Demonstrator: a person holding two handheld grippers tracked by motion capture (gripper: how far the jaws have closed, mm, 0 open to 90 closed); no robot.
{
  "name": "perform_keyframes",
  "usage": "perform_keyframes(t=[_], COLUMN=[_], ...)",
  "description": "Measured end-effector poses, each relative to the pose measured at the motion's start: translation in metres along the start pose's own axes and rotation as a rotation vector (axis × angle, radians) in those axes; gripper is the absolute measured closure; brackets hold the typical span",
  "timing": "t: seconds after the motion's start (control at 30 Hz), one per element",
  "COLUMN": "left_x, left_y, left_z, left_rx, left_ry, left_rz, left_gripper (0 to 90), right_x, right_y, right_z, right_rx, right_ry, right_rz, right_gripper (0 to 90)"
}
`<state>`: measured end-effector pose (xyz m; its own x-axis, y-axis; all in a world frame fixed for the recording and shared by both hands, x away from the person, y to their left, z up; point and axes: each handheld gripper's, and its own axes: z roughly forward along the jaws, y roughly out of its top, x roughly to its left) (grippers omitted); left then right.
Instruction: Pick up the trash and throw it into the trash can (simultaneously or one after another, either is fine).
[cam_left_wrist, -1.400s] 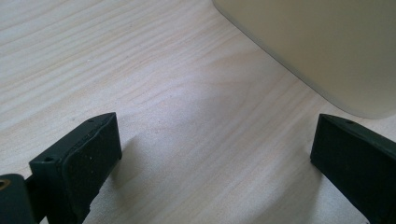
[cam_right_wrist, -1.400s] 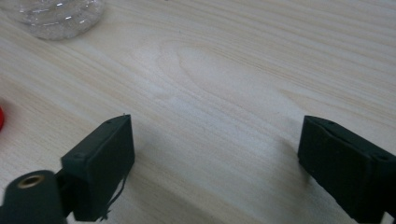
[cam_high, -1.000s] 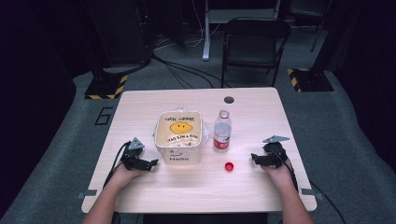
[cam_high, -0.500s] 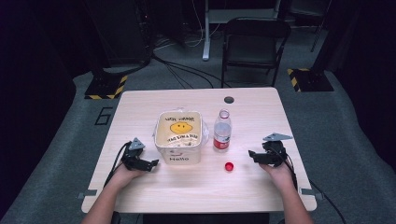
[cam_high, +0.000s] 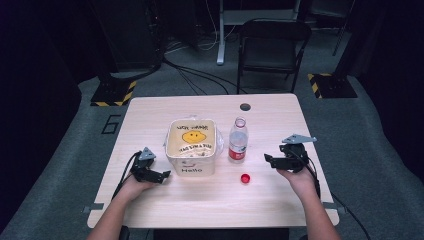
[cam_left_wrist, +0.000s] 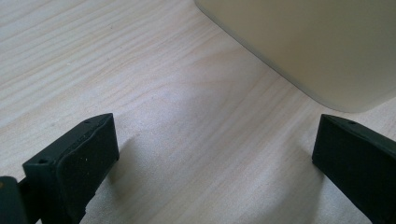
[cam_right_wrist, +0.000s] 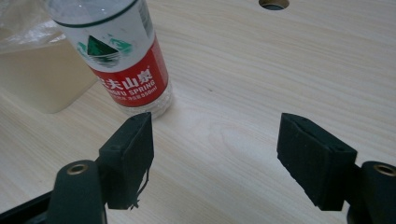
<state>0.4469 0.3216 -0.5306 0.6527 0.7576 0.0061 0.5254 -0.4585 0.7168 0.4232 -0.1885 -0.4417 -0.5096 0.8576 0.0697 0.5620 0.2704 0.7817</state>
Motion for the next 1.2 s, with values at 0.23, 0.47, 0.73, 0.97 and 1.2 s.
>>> perform_keyframes(t=[0.23,0.47,0.73,0.97,1.2], left_x=[0.000,0.000,0.000,0.000,0.000], left_y=[0.000,0.000,0.000,0.000,0.000], left_z=[0.000,0.000,0.000,0.000,0.000], left_rx=[0.004,0.004,0.004,0.004,0.004], left_ry=[-0.005,-0.005,-0.005,-0.006,-0.006], left_rz=[-0.006,-0.006,-0.004,-0.004,-0.002], left_gripper=[0.2,0.2,0.2,0.2,0.2], right_x=[0.007,0.014,0.024,0.032,0.038], right_y=[0.009,0.020,0.029,0.035,0.040], right_z=[-0.003,-0.006,-0.004,-0.002,0.004], right_rx=[-0.001,-0.005,-0.009,-0.017,-0.017], right_ry=[0.019,0.033,0.057,0.072,0.091], right_rz=[-0.020,-0.041,-0.062,-0.070,-0.076], right_gripper=[25.3,24.5,23.9,21.7,19.7])
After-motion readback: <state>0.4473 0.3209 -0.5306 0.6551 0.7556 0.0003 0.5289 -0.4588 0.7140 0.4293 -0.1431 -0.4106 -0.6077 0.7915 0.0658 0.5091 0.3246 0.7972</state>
